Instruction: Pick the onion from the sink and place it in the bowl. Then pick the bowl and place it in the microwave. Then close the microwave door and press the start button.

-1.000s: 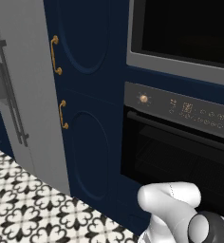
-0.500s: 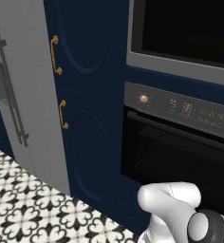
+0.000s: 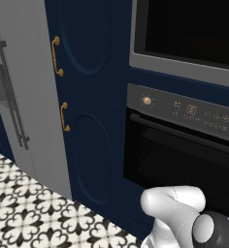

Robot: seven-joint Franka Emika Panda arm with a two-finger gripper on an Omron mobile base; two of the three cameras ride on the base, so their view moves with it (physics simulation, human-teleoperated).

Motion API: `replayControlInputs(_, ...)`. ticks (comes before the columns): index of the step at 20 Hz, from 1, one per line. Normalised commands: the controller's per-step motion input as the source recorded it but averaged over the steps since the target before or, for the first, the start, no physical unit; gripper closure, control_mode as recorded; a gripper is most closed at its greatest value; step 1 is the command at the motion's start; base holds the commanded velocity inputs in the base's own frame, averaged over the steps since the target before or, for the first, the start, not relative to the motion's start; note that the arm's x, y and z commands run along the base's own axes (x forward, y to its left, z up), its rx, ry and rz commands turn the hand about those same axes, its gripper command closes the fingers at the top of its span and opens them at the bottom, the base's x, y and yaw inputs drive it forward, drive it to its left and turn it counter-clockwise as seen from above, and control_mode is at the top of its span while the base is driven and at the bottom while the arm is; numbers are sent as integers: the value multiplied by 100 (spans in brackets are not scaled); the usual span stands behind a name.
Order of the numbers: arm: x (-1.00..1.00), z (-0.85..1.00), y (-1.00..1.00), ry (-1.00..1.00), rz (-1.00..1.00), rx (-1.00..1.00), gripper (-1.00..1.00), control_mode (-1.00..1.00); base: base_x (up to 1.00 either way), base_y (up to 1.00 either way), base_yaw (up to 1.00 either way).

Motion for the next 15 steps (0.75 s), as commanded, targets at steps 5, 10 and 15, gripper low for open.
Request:
replayControlInputs(5, 98, -23, -60, 0, 21, 11, 100, -100, 0, 0, 0)
replayControlInputs(10, 97, -13, -65, 0, 24, 13, 100, -100, 0, 0, 0)
replayControlInputs(15, 79, 0, -34, 0, 15, 10, 100, -100, 0, 0, 0)
